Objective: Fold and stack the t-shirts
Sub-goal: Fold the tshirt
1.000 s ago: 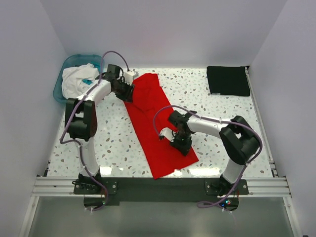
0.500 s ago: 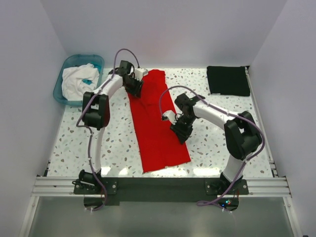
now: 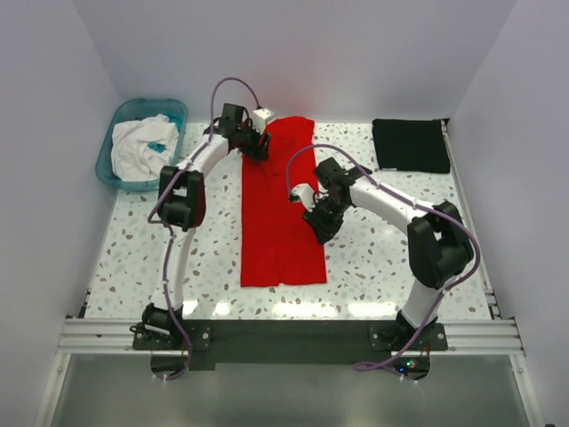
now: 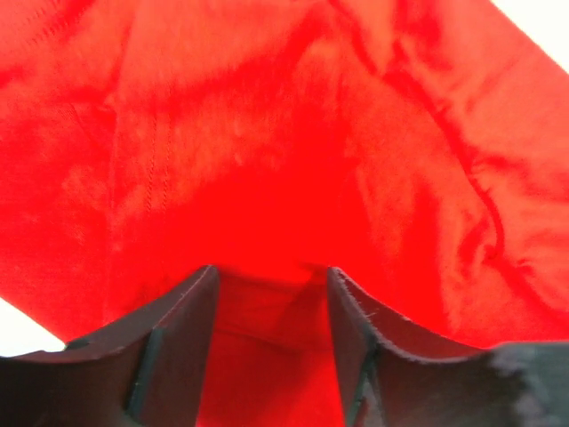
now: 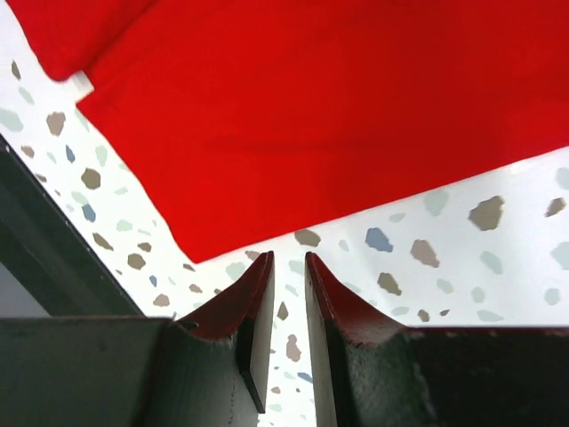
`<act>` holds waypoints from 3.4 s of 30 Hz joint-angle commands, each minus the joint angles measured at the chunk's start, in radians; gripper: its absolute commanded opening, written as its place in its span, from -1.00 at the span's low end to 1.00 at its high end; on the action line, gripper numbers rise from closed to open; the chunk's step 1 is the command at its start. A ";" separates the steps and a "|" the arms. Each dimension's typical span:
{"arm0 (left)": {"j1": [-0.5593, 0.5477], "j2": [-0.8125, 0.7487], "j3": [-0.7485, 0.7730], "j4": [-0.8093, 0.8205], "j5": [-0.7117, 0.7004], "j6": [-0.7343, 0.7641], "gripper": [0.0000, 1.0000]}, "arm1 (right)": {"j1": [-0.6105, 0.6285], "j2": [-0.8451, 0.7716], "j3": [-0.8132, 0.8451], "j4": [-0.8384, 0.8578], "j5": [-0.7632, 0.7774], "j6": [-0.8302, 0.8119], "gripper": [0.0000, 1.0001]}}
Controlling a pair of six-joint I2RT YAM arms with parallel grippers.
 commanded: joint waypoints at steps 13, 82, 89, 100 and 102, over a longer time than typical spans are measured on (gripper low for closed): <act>0.078 -0.700 -0.677 0.229 0.189 -0.144 0.22 | -0.008 -0.029 0.257 0.277 0.208 0.170 -0.46; 0.110 -0.372 -0.767 0.169 0.118 -0.389 -0.30 | 0.073 0.737 0.884 0.659 0.454 0.209 -0.74; 0.109 -0.363 -0.764 0.168 0.115 -0.395 -0.31 | 0.062 0.678 0.806 0.679 0.508 0.193 -0.84; 0.110 -0.360 -0.761 0.163 0.115 -0.398 -0.31 | 0.047 0.658 0.775 0.702 0.535 0.209 -0.31; 0.110 -0.360 -0.761 0.163 0.115 -0.398 -0.31 | 0.047 0.666 0.783 0.704 0.534 0.212 -0.53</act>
